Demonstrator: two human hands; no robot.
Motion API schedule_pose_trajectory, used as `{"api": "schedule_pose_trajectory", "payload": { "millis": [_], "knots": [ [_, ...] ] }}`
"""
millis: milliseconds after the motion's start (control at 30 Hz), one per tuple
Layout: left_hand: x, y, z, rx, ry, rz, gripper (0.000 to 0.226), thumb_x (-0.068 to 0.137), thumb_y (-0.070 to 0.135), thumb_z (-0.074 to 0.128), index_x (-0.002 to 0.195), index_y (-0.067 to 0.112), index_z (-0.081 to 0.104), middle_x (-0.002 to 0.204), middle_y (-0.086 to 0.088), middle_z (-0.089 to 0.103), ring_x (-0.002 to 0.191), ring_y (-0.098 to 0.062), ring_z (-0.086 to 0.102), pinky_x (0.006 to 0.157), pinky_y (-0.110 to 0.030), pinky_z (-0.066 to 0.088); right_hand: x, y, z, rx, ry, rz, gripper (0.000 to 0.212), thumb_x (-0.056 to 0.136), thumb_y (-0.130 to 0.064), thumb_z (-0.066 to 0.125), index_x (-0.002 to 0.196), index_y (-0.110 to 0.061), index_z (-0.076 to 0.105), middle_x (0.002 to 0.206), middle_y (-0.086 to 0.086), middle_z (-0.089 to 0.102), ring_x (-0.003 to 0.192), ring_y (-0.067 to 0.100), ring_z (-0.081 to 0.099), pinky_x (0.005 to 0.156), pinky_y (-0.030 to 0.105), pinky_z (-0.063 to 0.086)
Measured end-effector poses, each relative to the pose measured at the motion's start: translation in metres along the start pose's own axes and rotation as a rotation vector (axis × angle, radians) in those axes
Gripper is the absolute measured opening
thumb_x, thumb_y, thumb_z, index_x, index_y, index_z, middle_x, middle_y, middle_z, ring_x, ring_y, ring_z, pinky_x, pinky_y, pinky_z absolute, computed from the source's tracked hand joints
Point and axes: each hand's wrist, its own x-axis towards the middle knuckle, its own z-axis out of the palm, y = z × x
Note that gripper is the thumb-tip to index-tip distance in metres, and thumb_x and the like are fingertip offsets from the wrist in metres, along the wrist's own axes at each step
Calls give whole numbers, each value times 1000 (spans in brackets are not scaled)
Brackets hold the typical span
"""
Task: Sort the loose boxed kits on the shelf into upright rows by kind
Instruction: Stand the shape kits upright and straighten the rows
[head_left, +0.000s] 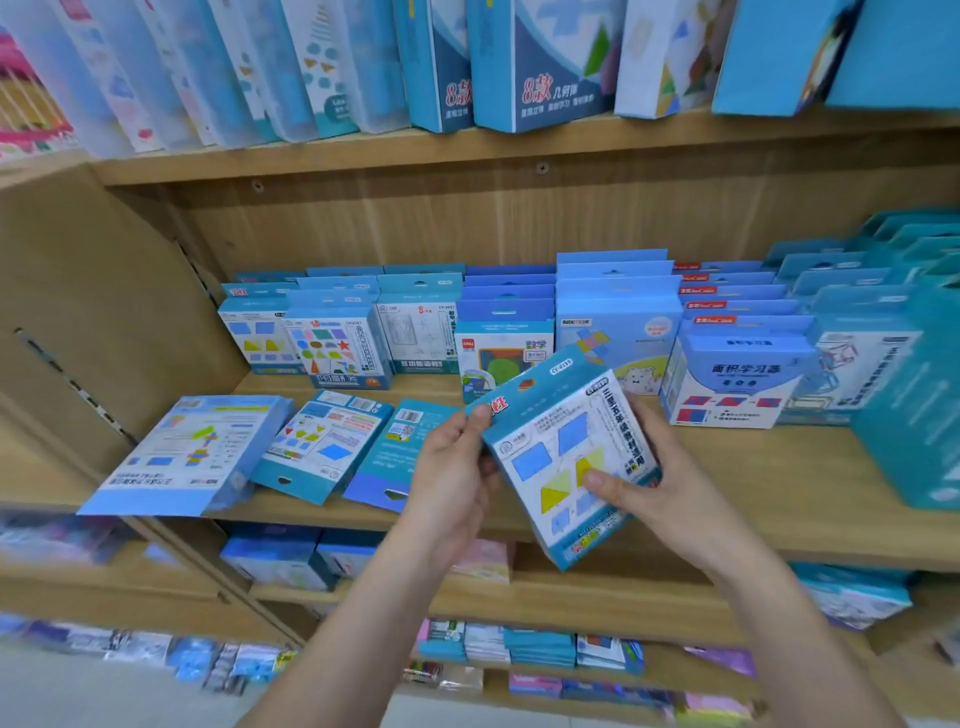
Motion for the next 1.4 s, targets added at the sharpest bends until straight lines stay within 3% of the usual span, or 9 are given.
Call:
{"api": "schedule_pose_trajectory", "payload": {
  "millis": [67,200,300,633,867,967,1100,1233,1400],
  "knots": [
    [0,3,0,-112,5,-110,20,98,18,47,91,6,61,82,-11,72,67,-16,69,60,-29,58,-1,-2,-2,-40,45,10,58,72,-20,76,122,-31,50,103,-13,71,94,6,68,69,20,54],
    [1,-2,-1,-103,33,-183,33,96,35,48,105,4,58,101,-18,69,85,-24,66,81,-41,54,-8,1,-4,-60,126,67,52,75,-17,77,119,-28,53,100,-11,70,86,3,69,68,23,55],
    [-3,-3,3,-36,-46,-155,48,83,48,52,105,7,62,98,-16,71,83,-23,68,72,-35,56,-13,2,-5,-51,153,70,47,76,-18,76,116,-29,54,98,-10,70,83,1,68,62,18,54],
    [-12,3,-5,242,-139,-10,20,79,22,67,95,10,64,92,-10,74,87,-23,71,79,-38,57,-13,4,1,-48,106,91,45,72,-23,77,107,-37,53,99,-8,69,82,0,68,61,19,54],
    [-16,69,-59,551,-111,106,39,70,2,77,102,18,61,95,-4,74,81,-13,71,67,-28,58,15,-20,46,-66,-42,23,39,77,-18,75,104,-35,53,96,-7,68,79,0,68,60,23,56],
    [-22,98,-82,759,-59,213,45,70,6,79,107,26,62,97,6,70,77,-1,65,63,-16,52,34,-31,78,-159,-93,-16,36,74,-18,79,98,-33,56,95,-7,70,84,3,67,74,34,58],
    [-23,133,-120,1076,71,407,50,69,19,83,103,44,56,101,20,62,92,-4,58,76,-9,47,66,-62,120,-363,-110,-193,41,73,-22,80,100,-37,53,96,-18,65,83,-8,60,73,18,52],
    [-9,164,-157,1221,170,513,53,74,16,80,121,26,59,114,10,61,104,-7,58,90,-22,48,108,-105,166,-507,-223,-347,74,73,-20,79,127,-50,38,99,-21,55,77,-7,60,63,6,43],
    [35,210,-200,1427,335,792,54,74,11,77,124,16,58,112,-6,58,106,-23,54,93,-29,41,171,-145,226,-707,-244,-481,50,77,-28,75,120,-39,51,94,-14,58,80,7,57,68,24,44]
  ]
}}
